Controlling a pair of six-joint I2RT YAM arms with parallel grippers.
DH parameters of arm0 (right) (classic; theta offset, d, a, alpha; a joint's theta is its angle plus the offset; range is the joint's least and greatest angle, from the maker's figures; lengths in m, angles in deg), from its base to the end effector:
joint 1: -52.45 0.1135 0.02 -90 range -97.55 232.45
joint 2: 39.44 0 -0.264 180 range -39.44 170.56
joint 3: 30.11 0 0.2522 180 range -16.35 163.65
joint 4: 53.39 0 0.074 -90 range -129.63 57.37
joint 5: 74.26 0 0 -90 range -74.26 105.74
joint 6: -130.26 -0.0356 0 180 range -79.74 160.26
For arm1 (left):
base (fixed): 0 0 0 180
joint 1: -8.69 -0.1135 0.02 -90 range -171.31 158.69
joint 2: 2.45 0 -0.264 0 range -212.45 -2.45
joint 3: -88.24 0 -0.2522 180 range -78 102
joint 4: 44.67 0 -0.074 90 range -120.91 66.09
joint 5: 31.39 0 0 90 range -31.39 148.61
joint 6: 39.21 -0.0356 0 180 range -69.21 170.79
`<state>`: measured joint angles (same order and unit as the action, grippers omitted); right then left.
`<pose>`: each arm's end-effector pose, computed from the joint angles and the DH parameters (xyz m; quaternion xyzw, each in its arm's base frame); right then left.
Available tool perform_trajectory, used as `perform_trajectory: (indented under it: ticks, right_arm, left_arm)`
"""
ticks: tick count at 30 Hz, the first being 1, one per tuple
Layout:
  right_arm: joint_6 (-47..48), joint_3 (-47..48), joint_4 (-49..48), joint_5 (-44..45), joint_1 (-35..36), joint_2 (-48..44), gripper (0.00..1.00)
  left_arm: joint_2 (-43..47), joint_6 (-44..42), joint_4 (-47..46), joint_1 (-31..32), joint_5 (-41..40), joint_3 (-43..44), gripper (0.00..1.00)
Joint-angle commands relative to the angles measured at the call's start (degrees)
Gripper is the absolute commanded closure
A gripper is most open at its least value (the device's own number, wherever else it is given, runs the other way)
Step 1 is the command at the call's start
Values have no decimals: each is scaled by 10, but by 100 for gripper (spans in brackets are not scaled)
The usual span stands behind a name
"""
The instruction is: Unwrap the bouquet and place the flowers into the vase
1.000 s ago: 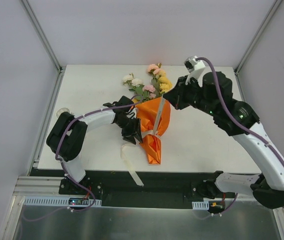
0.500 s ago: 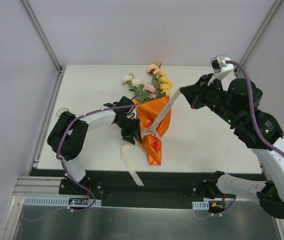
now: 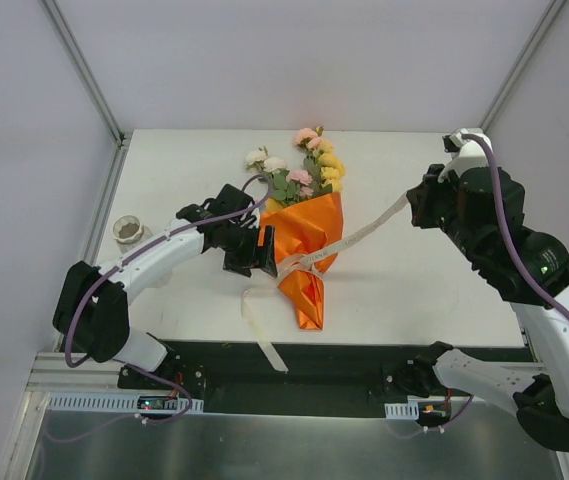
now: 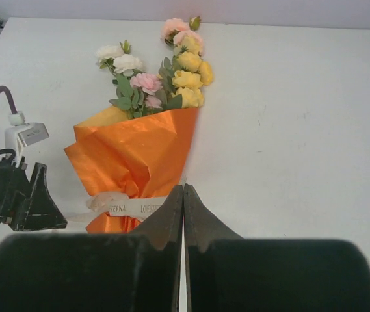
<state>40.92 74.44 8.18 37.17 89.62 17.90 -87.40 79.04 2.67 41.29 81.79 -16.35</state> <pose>0.1295 0.0819 0.4943 -0.1438 0.7712 0.0493 0.6182 0.2484 -0.1755 0.2453 0.0929 0.9361 -0.3074 0.1432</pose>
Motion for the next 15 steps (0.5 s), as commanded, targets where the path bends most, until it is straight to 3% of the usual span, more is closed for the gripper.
perform_trajectory:
  ticks: [1, 5, 10, 15]
  right_arm:
    - [-2, 2, 13, 20, -15, -27, 99]
    - [-1, 1, 13, 19, -19, -31, 99]
    - [-2, -2, 13, 31, -21, -43, 99]
    - [7, 14, 13, 48, -22, -47, 99]
  left_arm:
    - [-10, -42, 50, 3, -60, -21, 30]
    - [-36, -67, 72, 3, -117, -18, 35]
    - [-75, -79, 71, 5, -132, -29, 37]
    - [-104, -79, 71, 20, -141, -26, 53]
